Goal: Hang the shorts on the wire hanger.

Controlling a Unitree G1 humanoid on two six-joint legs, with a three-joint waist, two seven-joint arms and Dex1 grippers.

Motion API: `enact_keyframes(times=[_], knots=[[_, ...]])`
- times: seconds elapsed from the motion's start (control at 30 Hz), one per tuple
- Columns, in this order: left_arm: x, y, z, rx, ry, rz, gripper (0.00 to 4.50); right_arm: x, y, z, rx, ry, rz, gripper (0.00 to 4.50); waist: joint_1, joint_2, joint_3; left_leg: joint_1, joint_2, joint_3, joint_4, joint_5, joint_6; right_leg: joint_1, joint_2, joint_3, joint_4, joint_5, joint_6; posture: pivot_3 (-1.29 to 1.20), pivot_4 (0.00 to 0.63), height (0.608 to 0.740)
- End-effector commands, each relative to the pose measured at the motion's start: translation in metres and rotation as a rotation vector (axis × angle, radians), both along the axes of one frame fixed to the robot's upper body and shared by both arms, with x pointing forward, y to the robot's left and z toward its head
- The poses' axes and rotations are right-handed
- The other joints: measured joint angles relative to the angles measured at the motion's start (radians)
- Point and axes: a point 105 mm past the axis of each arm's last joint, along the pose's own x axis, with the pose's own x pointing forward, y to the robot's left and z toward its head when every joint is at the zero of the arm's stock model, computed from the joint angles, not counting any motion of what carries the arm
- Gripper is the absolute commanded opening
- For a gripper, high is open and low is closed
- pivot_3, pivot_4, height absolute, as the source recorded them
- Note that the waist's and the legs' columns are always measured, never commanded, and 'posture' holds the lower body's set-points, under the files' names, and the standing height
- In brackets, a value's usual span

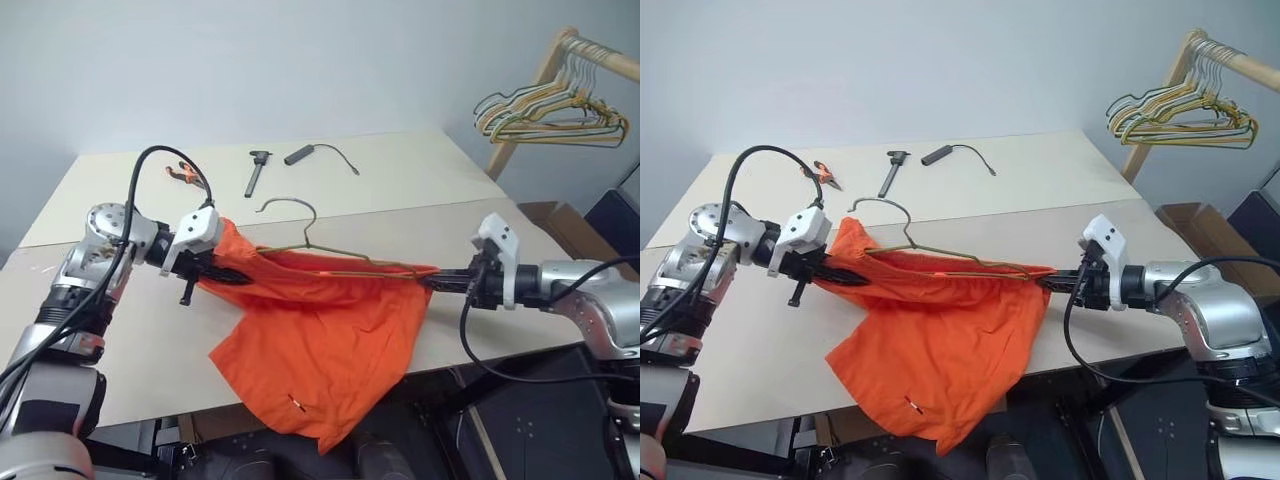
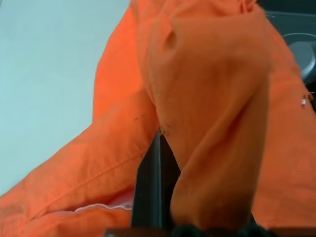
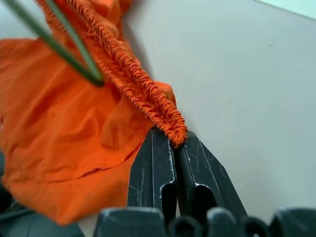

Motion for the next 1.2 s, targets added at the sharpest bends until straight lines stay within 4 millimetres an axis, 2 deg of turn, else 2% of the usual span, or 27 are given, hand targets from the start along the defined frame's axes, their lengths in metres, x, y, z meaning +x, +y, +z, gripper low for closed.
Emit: enact_keyframes(times=[0.03,0.17,0.33,0.57,0.8,0.93,1.03,1.2], knots=[[0.009,0.018,0.011,-0.039,-0.020,0.136,0.00,0.004,-0.031,0.009,-0.083,-0.038,-0.086,0.01,0.007,0.000,0.000,0.000,0.000,0.000,0.000,0.000,0.000,0.000,0.000,0.000,0.000,0.000,0.000,-0.12,0.029,0.740],[0.003,0.019,0.009,-0.060,0.013,0.117,0.00,0.001,-0.032,0.006,-0.094,-0.031,-0.081,0.01,0.014,0.000,0.000,0.000,0.000,0.001,0.000,0.000,0.000,0.000,0.001,0.000,0.000,0.000,0.000,-0.13,0.022,0.740],[0.000,0.028,-0.009,0.048,0.005,0.108,0.00,0.001,-0.035,0.014,-0.101,-0.055,-0.073,0.01,0.017,0.000,0.000,0.000,0.000,0.001,0.000,0.000,0.000,0.000,0.000,0.000,0.000,0.000,0.000,-0.13,0.007,0.740],[0.017,0.022,0.000,-0.124,0.035,0.231,0.00,-0.003,-0.040,0.013,-0.128,-0.060,-0.060,0.01,0.019,0.000,-0.001,0.000,0.000,0.001,0.001,0.000,0.000,0.000,0.000,-0.001,-0.001,0.000,0.000,-0.15,0.000,0.740],[0.004,0.013,-0.013,-0.164,0.103,0.196,0.00,-0.006,-0.038,0.013,-0.129,-0.060,-0.048,0.01,0.009,0.001,-0.001,0.000,0.000,0.002,0.001,0.000,0.000,0.000,0.000,0.000,-0.001,0.000,0.000,-0.16,0.000,0.740],[-0.011,0.012,-0.026,-0.078,0.107,0.121,0.00,-0.006,-0.039,0.017,-0.137,-0.073,-0.048,0.01,0.006,0.001,-0.001,0.000,0.000,0.001,0.001,0.000,0.000,0.000,0.000,0.000,-0.001,0.000,0.000,-0.16,0.004,0.740],[-0.020,0.019,-0.036,0.015,0.081,0.062,0.00,-0.003,-0.043,0.024,-0.166,-0.099,-0.054,0.01,0.000,0.001,-0.001,0.000,0.000,0.001,0.000,0.000,0.000,0.000,0.000,0.000,-0.001,0.000,0.000,-0.16,0.004,0.740],[-0.010,0.027,-0.045,0.100,0.027,0.106,0.00,-0.001,-0.042,0.034,-0.186,-0.139,-0.028,0.01,-0.002,0.001,-0.001,0.000,0.000,0.001,0.001,0.000,0.000,0.001,0.000,0.000,-0.001,0.000,0.000,-0.16,0.004,0.740]])
